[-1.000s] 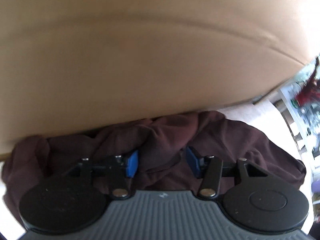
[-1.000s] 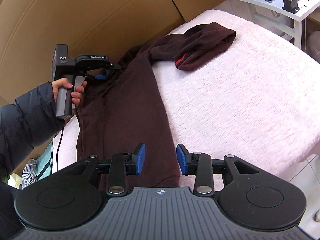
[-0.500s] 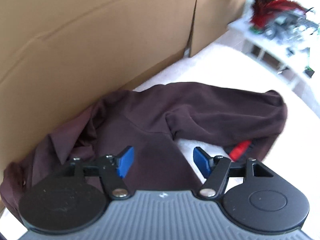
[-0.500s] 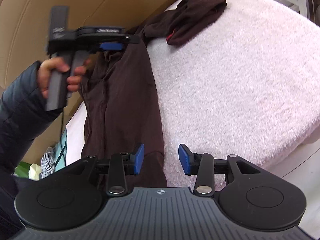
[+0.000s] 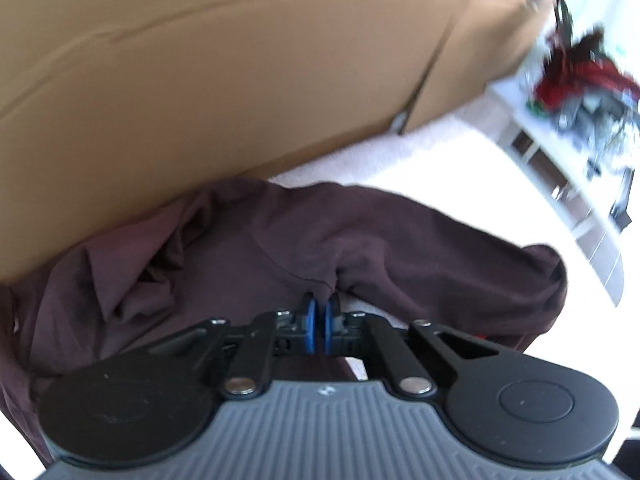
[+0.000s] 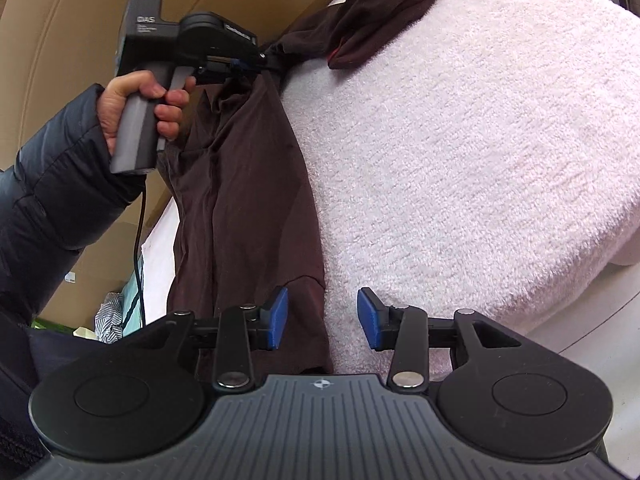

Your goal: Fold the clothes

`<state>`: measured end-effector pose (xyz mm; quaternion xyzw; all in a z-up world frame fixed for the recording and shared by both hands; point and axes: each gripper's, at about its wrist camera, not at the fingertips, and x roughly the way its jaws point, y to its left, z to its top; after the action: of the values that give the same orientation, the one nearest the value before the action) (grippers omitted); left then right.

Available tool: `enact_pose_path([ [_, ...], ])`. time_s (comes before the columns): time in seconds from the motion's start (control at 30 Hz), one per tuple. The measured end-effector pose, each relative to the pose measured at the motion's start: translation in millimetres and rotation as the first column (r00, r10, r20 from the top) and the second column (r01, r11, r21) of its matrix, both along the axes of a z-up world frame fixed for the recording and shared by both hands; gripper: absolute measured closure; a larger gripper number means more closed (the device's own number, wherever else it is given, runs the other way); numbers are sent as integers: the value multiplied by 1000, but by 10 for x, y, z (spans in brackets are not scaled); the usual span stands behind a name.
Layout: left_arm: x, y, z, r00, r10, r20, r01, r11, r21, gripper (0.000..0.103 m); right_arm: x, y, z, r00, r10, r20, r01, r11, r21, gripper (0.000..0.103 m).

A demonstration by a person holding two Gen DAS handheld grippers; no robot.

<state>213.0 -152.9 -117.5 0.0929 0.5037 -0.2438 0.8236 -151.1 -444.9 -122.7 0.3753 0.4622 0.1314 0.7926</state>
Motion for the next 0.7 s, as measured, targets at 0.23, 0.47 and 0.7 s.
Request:
enact_pose_path([
  [0.23, 53, 153, 70, 1000, -12, -13, 12, 999, -51, 103, 124, 118, -4, 999, 40, 6, -40, 999, -10, 60],
  [0.47, 36, 709, 410, 999, -45, 29, 48, 989, -137, 103, 105, 361, 420, 989, 118, 91, -110, 990, -82, 98],
  [0.7, -50, 1483, 364, 996, -28, 83, 36, 994, -99, 103, 100, 973, 761, 941, 287, 182, -271, 956, -109, 98],
])
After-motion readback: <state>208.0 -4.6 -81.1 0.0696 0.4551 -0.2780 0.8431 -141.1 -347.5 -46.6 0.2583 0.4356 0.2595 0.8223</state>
